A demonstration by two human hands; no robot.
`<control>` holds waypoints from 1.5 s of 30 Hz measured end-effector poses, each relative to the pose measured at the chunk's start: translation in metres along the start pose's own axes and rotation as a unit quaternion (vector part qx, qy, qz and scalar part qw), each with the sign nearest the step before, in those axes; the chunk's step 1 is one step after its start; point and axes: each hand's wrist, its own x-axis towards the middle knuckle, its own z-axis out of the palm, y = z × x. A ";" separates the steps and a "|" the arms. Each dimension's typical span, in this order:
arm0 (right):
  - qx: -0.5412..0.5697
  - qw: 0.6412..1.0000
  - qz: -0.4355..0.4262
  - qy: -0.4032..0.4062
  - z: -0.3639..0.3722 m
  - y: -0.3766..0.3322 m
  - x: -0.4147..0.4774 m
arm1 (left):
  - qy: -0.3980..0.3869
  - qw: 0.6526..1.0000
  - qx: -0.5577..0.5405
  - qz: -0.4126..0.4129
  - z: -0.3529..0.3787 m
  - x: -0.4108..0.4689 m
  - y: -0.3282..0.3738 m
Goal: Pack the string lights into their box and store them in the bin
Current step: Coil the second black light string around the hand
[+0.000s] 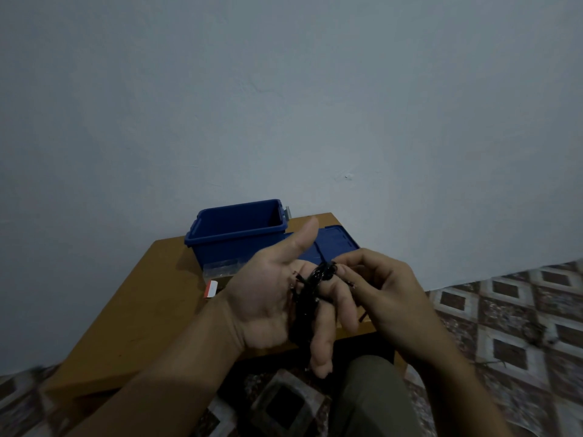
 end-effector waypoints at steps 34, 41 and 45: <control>-0.035 0.988 0.074 -0.128 -0.007 -0.009 -0.004 | 0.348 0.905 -0.041 0.242 0.024 0.010 0.022; -0.039 0.996 0.045 -0.064 -0.003 -0.012 -0.004 | 0.374 0.903 -0.006 0.210 0.027 0.014 0.022; -0.053 0.997 0.037 -0.046 -0.006 -0.008 -0.003 | 0.379 0.911 0.010 0.163 0.023 0.014 0.022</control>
